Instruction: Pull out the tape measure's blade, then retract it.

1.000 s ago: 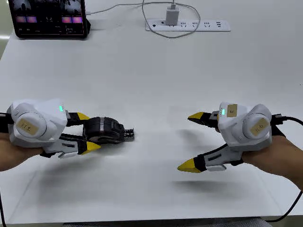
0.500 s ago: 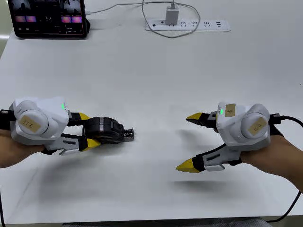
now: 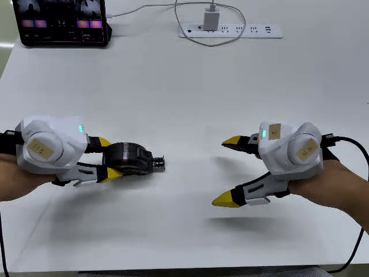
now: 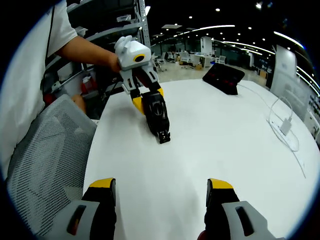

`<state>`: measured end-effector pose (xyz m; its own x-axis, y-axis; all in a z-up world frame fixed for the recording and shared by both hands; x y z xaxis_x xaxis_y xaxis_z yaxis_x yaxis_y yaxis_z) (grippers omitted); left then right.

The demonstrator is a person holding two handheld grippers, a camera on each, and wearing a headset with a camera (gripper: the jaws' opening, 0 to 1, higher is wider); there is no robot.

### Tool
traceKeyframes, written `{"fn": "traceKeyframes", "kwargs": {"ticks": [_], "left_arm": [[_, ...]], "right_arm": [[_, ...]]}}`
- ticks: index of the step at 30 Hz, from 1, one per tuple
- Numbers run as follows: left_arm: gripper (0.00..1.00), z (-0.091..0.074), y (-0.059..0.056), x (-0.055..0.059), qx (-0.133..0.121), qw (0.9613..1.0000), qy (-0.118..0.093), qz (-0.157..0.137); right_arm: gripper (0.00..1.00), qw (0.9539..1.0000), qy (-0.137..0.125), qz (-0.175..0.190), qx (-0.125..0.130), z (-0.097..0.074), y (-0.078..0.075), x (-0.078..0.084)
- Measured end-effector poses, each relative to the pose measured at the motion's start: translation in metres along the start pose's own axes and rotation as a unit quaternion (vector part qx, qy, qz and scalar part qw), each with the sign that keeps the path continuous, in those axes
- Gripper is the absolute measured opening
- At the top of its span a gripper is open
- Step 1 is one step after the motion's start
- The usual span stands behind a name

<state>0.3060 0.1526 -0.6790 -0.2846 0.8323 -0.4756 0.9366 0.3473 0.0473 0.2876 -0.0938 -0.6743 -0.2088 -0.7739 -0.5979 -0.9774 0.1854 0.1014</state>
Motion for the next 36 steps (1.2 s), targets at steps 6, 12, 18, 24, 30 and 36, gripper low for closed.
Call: {"fn": "traceKeyframes", "kwargs": {"ticks": [6,12,18,24,30,36], "left_arm": [[0.26,-0.001,0.001,-0.001,0.001,1.0000,0.003,0.002],[0.25,-0.002,0.001,0.000,0.001,1.0000,0.005,0.005],[0.25,-0.002,0.000,0.000,0.000,1.0000,0.007,0.006],[0.25,-0.003,0.000,0.001,0.001,0.9999,0.011,0.005],[0.25,-0.003,0.000,0.001,0.002,0.9999,0.012,0.005],[0.25,-0.003,0.000,0.002,0.001,0.9999,0.013,0.004]], "right_arm": [[0.68,0.9999,-0.004,-0.009,-0.006,0.008,-0.005,-0.009],[0.66,0.9997,-0.011,-0.018,-0.010,0.018,-0.010,-0.018],[0.62,0.9992,-0.018,-0.034,-0.008,0.027,-0.012,-0.026],[0.56,0.9988,-0.028,-0.039,-0.013,0.037,-0.014,-0.032],[0.52,0.9984,-0.038,-0.039,-0.018,0.048,-0.015,-0.039],[0.48,0.9977,-0.040,-0.050,-0.022,0.059,-0.014,-0.047]]}}
Point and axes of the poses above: the centre of the closed fingertips' face, and the gripper's own axes: z roughly forward along the fingers, y roughly to its left, x roughly out of its underside, the point moved 6 cm from there along -z, roughly backward along the fingers, and after that the axes turned 10 degrees about y, right-handed, at the moved point
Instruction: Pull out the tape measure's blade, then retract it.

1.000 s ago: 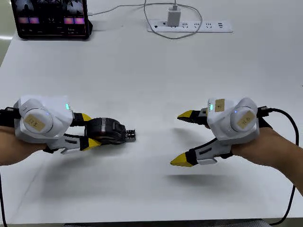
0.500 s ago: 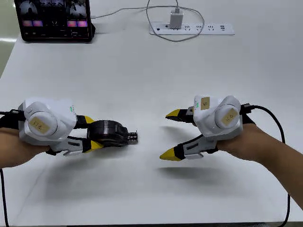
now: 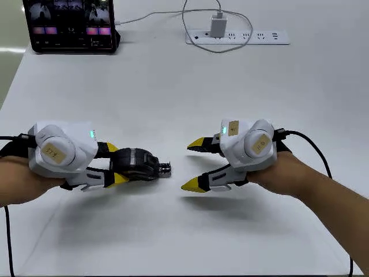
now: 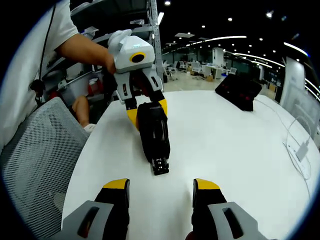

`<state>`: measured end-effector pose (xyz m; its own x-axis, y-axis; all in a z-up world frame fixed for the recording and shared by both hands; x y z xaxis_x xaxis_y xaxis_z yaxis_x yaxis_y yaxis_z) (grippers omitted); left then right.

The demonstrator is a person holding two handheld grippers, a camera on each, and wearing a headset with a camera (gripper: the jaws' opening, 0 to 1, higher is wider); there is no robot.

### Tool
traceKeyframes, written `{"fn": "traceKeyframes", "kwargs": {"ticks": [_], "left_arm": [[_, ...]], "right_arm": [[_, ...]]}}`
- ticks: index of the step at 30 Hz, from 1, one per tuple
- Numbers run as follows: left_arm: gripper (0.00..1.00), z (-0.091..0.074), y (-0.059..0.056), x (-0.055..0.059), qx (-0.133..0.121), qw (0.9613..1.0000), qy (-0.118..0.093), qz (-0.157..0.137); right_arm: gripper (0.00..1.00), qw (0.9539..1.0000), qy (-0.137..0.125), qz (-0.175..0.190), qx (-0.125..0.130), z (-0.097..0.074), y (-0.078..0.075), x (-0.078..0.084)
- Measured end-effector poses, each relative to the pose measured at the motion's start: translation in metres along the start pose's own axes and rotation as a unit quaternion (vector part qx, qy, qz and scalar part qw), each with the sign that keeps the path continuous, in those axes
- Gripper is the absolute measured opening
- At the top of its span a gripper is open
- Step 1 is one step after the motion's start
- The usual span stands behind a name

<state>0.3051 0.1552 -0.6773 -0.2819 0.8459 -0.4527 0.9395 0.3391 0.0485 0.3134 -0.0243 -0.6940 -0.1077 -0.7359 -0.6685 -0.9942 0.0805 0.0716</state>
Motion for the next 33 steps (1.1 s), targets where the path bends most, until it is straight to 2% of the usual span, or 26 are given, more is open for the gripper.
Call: {"fn": "traceKeyframes", "kwargs": {"ticks": [9,17,33], "left_arm": [[0.25,0.000,0.000,0.001,-0.001,1.0000,0.002,-0.001],[0.25,0.001,0.000,0.001,-0.002,1.0000,0.002,-0.001],[0.25,0.001,0.000,0.001,-0.003,1.0000,0.003,-0.001]], "right_arm": [[0.40,0.9998,-0.005,-0.016,-0.006,0.012,-0.002,-0.009],[0.34,0.9997,-0.006,-0.022,-0.005,0.020,-0.004,-0.012],[0.18,0.9990,-0.009,-0.038,-0.021,0.036,-0.003,-0.017]]}}
Point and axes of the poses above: the centre of the closed fingertips' face, and the gripper's own axes: z roughly forward along the fingers, y roughly to its left, x roughly out of its underside, the point moved 6 cm from there along -z, roughly backward along the fingers, and after that the axes turned 10 degrees about y, right-handed, at the moved point
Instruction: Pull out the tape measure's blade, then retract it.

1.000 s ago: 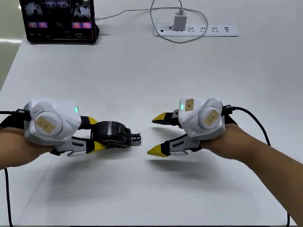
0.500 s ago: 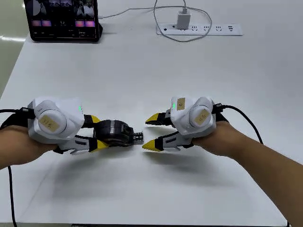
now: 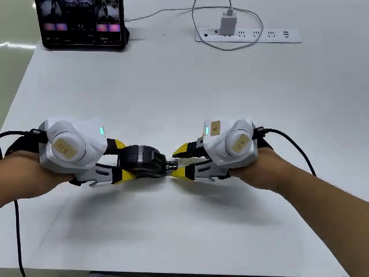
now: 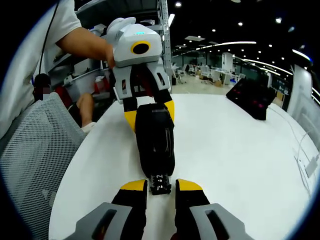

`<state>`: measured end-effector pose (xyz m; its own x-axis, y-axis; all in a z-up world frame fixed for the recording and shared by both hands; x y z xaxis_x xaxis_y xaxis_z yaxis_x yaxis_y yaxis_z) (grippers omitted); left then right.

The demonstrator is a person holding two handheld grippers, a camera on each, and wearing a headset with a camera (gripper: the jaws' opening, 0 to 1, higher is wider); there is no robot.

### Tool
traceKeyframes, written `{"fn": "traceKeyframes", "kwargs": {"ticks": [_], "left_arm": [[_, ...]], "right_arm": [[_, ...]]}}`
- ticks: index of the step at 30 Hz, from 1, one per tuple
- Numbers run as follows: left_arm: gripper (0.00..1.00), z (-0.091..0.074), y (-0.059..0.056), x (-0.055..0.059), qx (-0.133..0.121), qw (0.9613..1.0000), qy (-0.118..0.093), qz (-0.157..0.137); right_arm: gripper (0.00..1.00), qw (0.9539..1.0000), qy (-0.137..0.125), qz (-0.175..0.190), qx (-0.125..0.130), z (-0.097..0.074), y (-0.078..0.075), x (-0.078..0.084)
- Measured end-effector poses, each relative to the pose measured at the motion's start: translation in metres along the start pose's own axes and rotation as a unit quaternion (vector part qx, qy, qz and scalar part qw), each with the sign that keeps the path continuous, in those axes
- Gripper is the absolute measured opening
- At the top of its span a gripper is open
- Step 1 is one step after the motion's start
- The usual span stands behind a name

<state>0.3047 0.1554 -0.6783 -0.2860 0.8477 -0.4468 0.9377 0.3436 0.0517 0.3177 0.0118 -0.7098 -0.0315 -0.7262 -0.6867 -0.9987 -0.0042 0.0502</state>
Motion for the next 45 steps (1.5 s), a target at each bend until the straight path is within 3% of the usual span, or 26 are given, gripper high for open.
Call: {"fn": "traceKeyframes", "kwargs": {"ticks": [24,45], "left_arm": [[0.25,0.0005,0.0002,0.0003,0.000,1.0000,0.001,0.002],[0.24,0.0009,0.0014,0.0019,0.000,1.0000,0.003,0.003]], "right_arm": [[0.12,0.9992,0.013,-0.036,-0.012,0.0100,-0.0011,-0.0011],[0.10,0.9992,0.016,-0.034,-0.008,0.0078,-0.0005,0.0015]]}}
Point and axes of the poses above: the centre of the closed fingertips' face, and the gripper's own axes: z roughly forward along the fingers, y roughly to its left, x roughly out of its underside, the point moved 6 cm from there along -z, roughly backward along the fingers, and after that the axes turned 10 degrees about y, right-handed, at the moved point
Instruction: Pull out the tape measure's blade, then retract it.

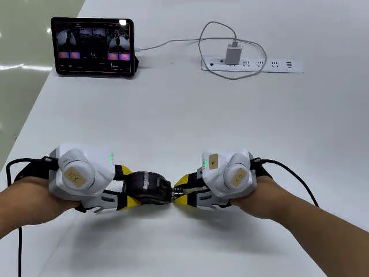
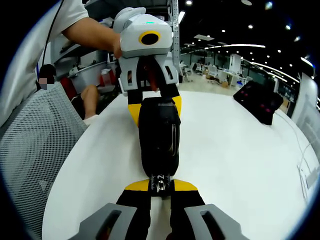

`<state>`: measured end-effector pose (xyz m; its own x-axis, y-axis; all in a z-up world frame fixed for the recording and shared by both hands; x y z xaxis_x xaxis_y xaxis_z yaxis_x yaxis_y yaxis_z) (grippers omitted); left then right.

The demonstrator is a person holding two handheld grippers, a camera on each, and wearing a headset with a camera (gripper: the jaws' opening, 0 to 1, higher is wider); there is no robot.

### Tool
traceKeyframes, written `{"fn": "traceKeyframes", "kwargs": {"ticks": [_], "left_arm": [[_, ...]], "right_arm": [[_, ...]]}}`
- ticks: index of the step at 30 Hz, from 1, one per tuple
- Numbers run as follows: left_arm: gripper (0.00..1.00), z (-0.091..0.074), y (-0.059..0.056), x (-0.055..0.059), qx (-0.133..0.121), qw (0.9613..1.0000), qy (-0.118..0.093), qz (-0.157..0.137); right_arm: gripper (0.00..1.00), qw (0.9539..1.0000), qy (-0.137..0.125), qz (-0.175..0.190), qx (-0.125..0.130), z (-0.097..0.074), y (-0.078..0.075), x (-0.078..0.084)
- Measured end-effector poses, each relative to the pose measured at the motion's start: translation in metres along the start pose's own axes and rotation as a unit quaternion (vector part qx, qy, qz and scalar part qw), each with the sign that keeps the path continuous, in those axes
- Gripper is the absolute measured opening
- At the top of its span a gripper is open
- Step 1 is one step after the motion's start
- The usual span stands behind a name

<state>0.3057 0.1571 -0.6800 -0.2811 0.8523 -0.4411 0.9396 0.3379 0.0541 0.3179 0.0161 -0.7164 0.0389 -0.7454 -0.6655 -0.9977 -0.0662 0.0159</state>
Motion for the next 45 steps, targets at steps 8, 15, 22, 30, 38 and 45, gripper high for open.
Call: {"fn": "traceKeyframes", "kwargs": {"ticks": [8,15,22,30,38,45], "left_arm": [[0.24,0.001,0.002,0.000,0.003,1.0000,0.002,-0.007],[0.24,0.001,0.001,0.001,0.002,1.0000,0.002,-0.001],[0.24,0.001,0.001,0.000,0.002,1.0000,0.003,0.003],[0.24,0.001,0.001,-0.001,0.001,1.0000,0.003,0.003],[0.24,0.001,0.001,-0.001,0.000,1.0000,0.003,0.004],[0.24,0.001,0.000,-0.001,0.000,1.0000,0.003,0.003]], "right_arm": [[0.11,1.0000,0.005,-0.002,0.006,-0.007,-0.001,0.007],[0.11,0.9999,0.009,0.002,0.013,-0.018,0.002,0.017],[0.11,0.9997,0.015,0.008,0.018,-0.029,0.004,0.029],[0.11,0.9994,0.021,0.015,0.021,-0.040,0.005,0.041],[0.10,0.9992,0.027,0.020,0.024,-0.048,0.007,0.050],[0.11,0.9988,0.028,0.029,0.028,-0.057,0.009,0.057]]}}
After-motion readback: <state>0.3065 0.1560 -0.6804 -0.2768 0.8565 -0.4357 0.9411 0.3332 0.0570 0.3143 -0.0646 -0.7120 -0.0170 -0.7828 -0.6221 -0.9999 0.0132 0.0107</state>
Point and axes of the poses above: the centre of the closed fingertips' face, and the gripper's own axes: z roughly forward along the fingers, y roughly to its left, x roughly out of its underside, the point moved 6 cm from there along -z, roughly backward along the fingers, and after that the axes turned 10 degrees about y, right-handed, at the moved point
